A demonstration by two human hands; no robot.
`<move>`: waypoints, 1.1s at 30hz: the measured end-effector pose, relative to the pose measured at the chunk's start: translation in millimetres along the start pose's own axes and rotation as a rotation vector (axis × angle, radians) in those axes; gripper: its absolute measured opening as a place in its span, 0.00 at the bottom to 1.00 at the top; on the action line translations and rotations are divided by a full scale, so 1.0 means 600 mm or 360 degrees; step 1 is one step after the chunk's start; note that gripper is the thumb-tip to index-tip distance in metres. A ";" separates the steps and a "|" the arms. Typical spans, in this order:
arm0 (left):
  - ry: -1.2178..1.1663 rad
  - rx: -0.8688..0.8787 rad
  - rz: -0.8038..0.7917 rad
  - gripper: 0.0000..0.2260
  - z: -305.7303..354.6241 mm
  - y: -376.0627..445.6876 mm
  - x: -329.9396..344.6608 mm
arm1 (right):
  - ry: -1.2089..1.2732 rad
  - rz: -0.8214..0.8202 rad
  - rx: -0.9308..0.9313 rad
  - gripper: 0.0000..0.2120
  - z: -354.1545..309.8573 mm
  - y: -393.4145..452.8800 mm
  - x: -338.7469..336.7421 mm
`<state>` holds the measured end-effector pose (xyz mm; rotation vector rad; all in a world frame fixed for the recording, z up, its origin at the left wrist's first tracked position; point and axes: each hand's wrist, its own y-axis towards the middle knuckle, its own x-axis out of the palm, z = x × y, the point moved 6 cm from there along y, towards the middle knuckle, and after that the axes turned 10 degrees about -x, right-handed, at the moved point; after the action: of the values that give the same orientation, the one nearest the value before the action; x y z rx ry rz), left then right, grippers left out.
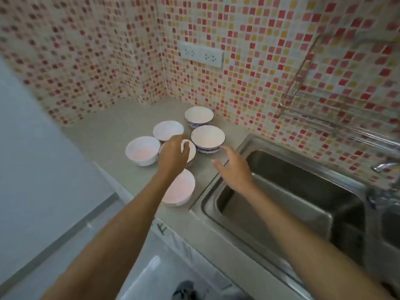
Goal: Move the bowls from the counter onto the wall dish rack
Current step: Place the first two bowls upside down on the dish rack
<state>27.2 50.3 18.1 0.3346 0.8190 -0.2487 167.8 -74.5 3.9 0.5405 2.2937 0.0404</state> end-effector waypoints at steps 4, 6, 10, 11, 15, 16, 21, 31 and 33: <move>-0.0142 -0.0465 -0.0006 0.14 -0.133 -0.022 0.004 | 0.0152 -0.0141 0.0279 0.27 0.013 0.010 0.111; -0.0154 -0.0646 -0.0103 0.16 -0.188 -0.030 0.023 | 0.0221 -0.0226 0.0443 0.27 0.025 0.011 0.164; -0.0175 -0.0881 -0.0346 0.20 -0.254 -0.043 0.069 | 0.0265 -0.0248 0.0634 0.27 0.048 0.010 0.230; -0.0229 -0.0910 -0.0363 0.20 -0.264 -0.046 0.076 | 0.0275 -0.0237 0.0668 0.25 0.055 0.008 0.244; -0.0508 -0.0998 -0.0458 0.18 -0.275 -0.057 0.087 | 0.0379 -0.0205 0.0806 0.19 0.071 -0.003 0.285; -0.0552 -0.1021 -0.0486 0.18 -0.276 -0.060 0.091 | 0.0389 -0.0175 0.0829 0.19 0.074 -0.004 0.291; -0.0622 -0.1019 -0.0476 0.16 -0.282 -0.060 0.096 | 0.0503 -0.0046 0.0872 0.20 0.086 -0.009 0.300; -0.0706 -0.0654 -0.0650 0.15 -0.184 -0.051 0.135 | 0.0986 0.0431 0.1073 0.14 0.117 -0.075 0.207; -0.0691 -0.0583 -0.0728 0.15 -0.148 -0.056 0.160 | 0.1115 0.0496 0.1216 0.13 0.131 -0.101 0.185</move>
<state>19.6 45.0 -116.4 -0.2540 0.4854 -0.5668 131.6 -96.7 -138.9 1.4575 2.8349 -0.6046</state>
